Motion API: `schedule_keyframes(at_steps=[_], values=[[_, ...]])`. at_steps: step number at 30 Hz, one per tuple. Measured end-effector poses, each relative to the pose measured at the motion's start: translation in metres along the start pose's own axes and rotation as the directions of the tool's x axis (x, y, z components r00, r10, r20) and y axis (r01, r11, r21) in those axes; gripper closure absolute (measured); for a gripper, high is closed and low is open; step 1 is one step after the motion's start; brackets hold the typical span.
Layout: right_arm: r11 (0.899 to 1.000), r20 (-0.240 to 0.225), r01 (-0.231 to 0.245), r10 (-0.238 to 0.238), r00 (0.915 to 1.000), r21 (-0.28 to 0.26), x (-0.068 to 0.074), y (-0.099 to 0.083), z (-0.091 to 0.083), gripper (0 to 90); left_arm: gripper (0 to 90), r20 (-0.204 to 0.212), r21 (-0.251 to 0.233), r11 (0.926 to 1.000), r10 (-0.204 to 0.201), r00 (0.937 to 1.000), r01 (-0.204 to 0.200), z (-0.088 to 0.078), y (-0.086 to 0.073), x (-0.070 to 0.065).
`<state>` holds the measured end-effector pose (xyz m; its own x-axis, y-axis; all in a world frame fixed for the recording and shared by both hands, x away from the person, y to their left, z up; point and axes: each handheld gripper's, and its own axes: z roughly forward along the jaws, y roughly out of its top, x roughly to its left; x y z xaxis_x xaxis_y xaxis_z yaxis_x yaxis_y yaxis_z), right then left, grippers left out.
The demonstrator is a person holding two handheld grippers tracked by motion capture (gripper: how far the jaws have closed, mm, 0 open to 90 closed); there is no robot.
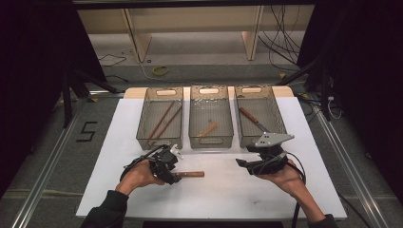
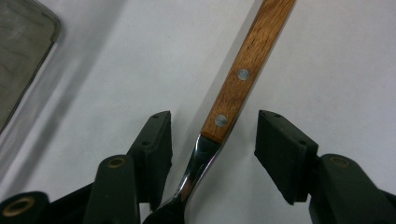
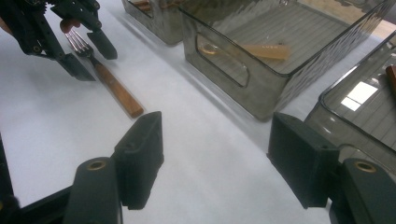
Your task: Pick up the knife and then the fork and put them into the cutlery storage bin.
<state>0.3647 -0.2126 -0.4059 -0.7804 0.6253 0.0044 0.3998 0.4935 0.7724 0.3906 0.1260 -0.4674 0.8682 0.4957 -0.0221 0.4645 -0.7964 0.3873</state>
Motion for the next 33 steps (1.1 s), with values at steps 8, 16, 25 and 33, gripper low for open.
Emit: schedule_keyframes(at_steps=[8,16,25,33], values=[[1.0,-0.003,-0.006,0.006,1.0,0.0,-0.0007,-0.0009,0.0,36.2,49.7,0.005,0.0,0.9996,0.028,0.9996,-0.028,0.0034,-0.0012,-0.0019],[1.0,-0.006,-0.004,0.004,1.0,0.005,-0.0008,-0.0015,0.0012,36.3,56.1,0.004,-0.006,0.9985,0.055,0.9985,-0.055,0.0036,-0.0017,-0.0026],[1.0,-0.007,-0.002,0.002,1.0,0.007,-0.0007,-0.0018,0.0014,36.5,63.9,0.0,0.0,0.9979,0.064,0.9979,-0.064,0.0039,-0.0002,-0.0051],[1.0,-0.008,-0.007,0.008,0.9999,0.001,-0.0014,-0.0016,0.0001,36.7,73.3,0.008,-0.004,0.9941,0.109,0.994,-0.109,0.0038,-0.0002,-0.0085]])
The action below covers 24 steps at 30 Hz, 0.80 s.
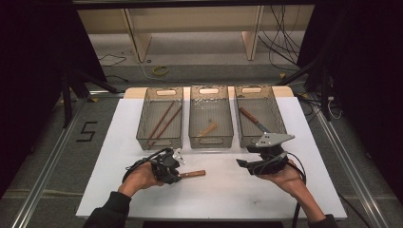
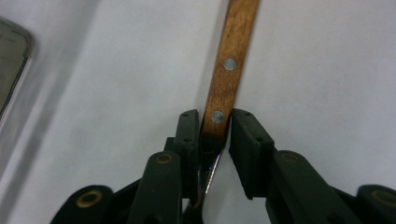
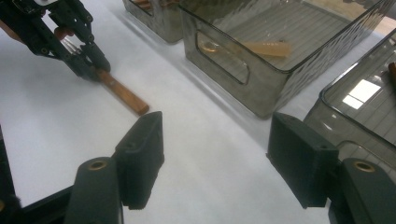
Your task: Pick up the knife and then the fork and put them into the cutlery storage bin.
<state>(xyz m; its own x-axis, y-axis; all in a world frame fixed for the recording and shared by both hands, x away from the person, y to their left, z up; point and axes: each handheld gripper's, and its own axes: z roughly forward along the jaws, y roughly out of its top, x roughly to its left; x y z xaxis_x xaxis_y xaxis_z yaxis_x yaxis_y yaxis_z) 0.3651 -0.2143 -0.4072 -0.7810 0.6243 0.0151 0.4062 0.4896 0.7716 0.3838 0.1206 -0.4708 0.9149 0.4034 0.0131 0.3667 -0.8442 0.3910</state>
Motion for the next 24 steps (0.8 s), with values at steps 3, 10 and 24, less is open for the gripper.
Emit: schedule_keyframes(at_steps=[3,10,24], values=[[1.0,0.0,0.0,0.0,1.0,0.001,0.0,0.0,0.0,36.7,76.2,0.001,0.003,1.0,0.001,1.0,-0.001,0.0,0.0,-0.001],[1.0,-0.013,0.009,-0.009,0.9999,-0.001,0.001,0.0,0.0,36.7,76.9,-0.002,-0.007,0.9999,0.009,1.0,-0.009,-0.002,0.0,-0.003],[0.995,-0.105,0.098,-0.098,0.9896,-0.005,0.024,0.005,0.01,36.2,77.2,0.015,-0.055,0.9915,0.118,0.9928,-0.118,-0.019,0.023,-0.037]])
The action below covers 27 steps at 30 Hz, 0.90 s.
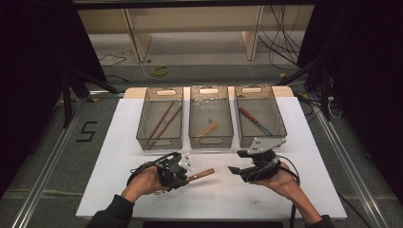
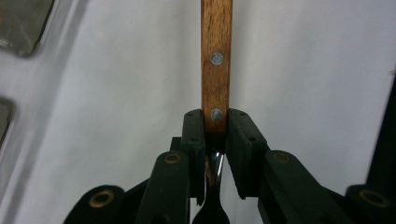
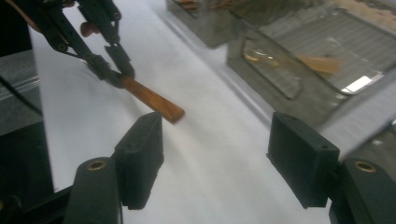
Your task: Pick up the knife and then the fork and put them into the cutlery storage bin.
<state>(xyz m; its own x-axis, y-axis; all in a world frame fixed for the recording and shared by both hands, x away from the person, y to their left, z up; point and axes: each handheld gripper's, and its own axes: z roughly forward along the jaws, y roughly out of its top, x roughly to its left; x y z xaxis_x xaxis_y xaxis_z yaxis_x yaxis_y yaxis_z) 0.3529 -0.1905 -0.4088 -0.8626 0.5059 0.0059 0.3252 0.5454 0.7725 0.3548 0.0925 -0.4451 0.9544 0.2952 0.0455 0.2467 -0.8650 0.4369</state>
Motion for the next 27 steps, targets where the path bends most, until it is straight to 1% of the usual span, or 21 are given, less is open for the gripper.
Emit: schedule_keyframes(at_steps=[2,3,5,6,8,9,10,12,13,14,15,16,20,21,23,24,25,26,27], values=[[1.0,-0.023,0.02,-0.02,0.9995,0.007,0.005,0.002,0.004,36.0,77.2,0.002,-0.006,0.9998,0.016,0.9999,-0.016,-0.002,0.004,-0.005],[0.999,-0.034,0.03,-0.03,0.999,0.011,0.008,0.002,0.006,35.9,77.2,0.012,-0.009,0.9997,0.021,0.9997,-0.021,-0.002,0.005,-0.007],[0.998,-0.051,0.052,-0.051,0.9974,0.021,0.013,0.004,0.01,35.8,77.2,0.013,-0.016,0.9994,0.032,0.9994,-0.032,-0.004,0.008,-0.011],[0.998,-0.06,0.062,-0.06,0.9964,0.024,0.015,0.004,0.012,35.8,77.2,0.023,-0.011,0.9992,0.038,0.999,-0.038,-0.004,0.009,-0.012],[0.996,-0.071,0.078,-0.075,0.9946,0.037,0.019,0.005,0.015,35.7,77.2,0.02,-0.013,0.9987,0.05,0.9986,-0.049,-0.005,0.01,-0.015],[0.995,-0.078,0.086,-0.082,0.9935,0.044,0.021,0.005,0.017,35.6,77.2,0.026,-0.007,0.9984,0.057,0.998,-0.057,-0.005,0.011,-0.016],[0.995,-0.084,0.093,-0.089,0.9925,0.047,0.022,0.005,0.019,35.6,77.2,0.022,-0.013,0.9982,0.059,0.998,-0.059,-0.005,0.012,-0.018],[0.993,-0.103,0.103,-0.097,0.99,0.055,0.025,0.006,0.024,35.5,77.2,0.029,-0.016,0.9978,0.064,0.9975,-0.064,-0.006,0.013,-0.02],[0.992,-0.112,0.112,-0.105,0.9882,0.064,0.026,0.005,0.026,35.5,77.1,0.021,-0.023,0.9976,0.066,0.9976,-0.066,-0.006,0.014,-0.021],[0.99,-0.122,0.122,-0.112,0.9861,0.075,0.028,0.005,0.028,35.4,77.2,0.026,-0.024,0.9975,0.067,0.9974,-0.067,-0.006,0.014,-0.022],[0.987,-0.132,0.135,-0.123,0.9836,0.085,0.03,0.005,0.031,35.4,77.1,0.023,-0.021,0.9967,0.079,0.9966,-0.078,-0.007,0.015,-0.023],[0.985,-0.143,0.147,-0.133,0.9807,0.091,0.033,0.004,0.033,35.4,77.2,0.021,-0.022,0.9963,0.083,0.9963,-0.083,-0.007,0.016,-0.024],[0.975,-0.177,0.191,-0.17,0.9695,0.113,0.039,0.004,0.04,36.8,77.2,0.033,-0.02,0.9943,0.105,0.9939,-0.105,-0.008,0.019,-0.029],[0.973,-0.182,0.202,-0.179,0.9669,0.116,0.04,0.003,0.042,37.6,77.2,0.035,-0.023,0.9943,0.104,0.9939,-0.104,-0.008,0.019,-0.03],[0.968,-0.199,0.214,-0.186,0.9621,0.13,0.043,0.003,0.044,39.2,77.1,0.043,-0.018,0.9934,0.114,0.9926,-0.113,-0.007,0.02,-0.031],[0.965,-0.205,0.226,-0.195,0.9591,0.135,0.044,0.003,0.045,40.1,77.1,0.042,-0.014,0.9926,0.121,0.9917,-0.121,-0.007,0.021,-0.032],[0.963,-0.21,0.229,-0.197,0.9577,0.144,0.045,0.002,0.046,41.1,77.1,0.041,-0.018,0.9925,0.121,0.9918,-0.121,-0.007,0.021,-0.033],[0.959,-0.217,0.24,-0.204,0.9545,0.151,0.046,0.002,0.047,41.9,77.2,0.047,-0.012,0.9916,0.129,0.9905,-0.128,-0.007,0.022,-0.034],[0.956,-0.223,0.247,-0.21,0.952,0.156,0.046,0.002,0.048,43.6,77.2,0.042,-0.015,0.991,0.134,0.9901,-0.133,-0.007,0.022,-0.035]])
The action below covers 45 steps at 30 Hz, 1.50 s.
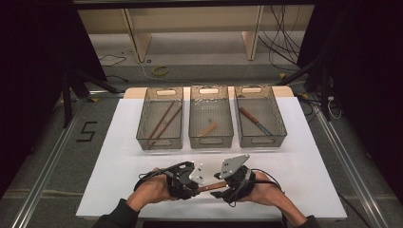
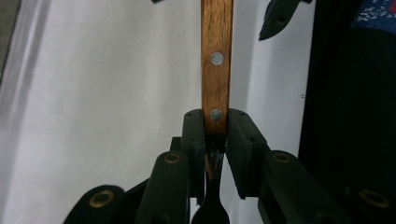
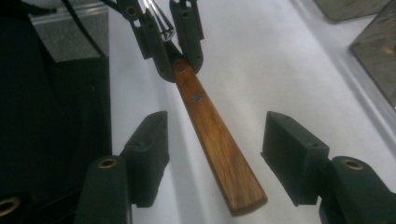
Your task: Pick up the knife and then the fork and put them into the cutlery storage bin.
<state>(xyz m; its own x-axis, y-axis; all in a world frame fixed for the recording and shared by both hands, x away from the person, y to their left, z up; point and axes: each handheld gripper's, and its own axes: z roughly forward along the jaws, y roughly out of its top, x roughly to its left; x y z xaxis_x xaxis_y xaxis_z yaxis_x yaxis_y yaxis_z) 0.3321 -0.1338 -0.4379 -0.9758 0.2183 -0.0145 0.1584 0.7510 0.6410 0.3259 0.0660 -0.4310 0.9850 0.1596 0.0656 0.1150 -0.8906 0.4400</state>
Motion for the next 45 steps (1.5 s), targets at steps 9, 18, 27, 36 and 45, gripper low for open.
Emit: schedule_keyframes(at_steps=[9,18,27,36,45], values=[[0.997,-0.022,0.068,-0.067,0.9975,0.047,0.006,0.0,0.006,56.7,77.1,0.016,0.008,0.9997,0.023,0.9996,-0.023,0.001,0.003,-0.004],[0.99,-0.033,0.12,-0.118,0.9925,0.074,0.01,-0.001,0.008,67.5,77.0,0.04,0.018,0.9988,0.045,0.9982,-0.046,0.003,0.004,-0.007],[0.98,-0.078,0.18,-0.173,0.9818,0.082,0.014,-0.002,0.008,74.1,76.8,0.056,0.028,0.9956,0.088,0.9945,-0.09,0.003,0.005,-0.01],[0.984,-0.078,0.166,-0.161,0.9839,0.061,0.015,-0.001,0.004,75.4,75.5,0.049,-0.004,0.9972,0.075,0.996,-0.075,-0.002,0.003,-0.006],[0.993,-0.006,0.119,-0.119,0.9929,0.025,0.008,0.002,-0.008,75.6,66.8,-0.037,-0.098,0.9952,-0.005,0.9993,0.001,-0.012,0.002,0.003]])
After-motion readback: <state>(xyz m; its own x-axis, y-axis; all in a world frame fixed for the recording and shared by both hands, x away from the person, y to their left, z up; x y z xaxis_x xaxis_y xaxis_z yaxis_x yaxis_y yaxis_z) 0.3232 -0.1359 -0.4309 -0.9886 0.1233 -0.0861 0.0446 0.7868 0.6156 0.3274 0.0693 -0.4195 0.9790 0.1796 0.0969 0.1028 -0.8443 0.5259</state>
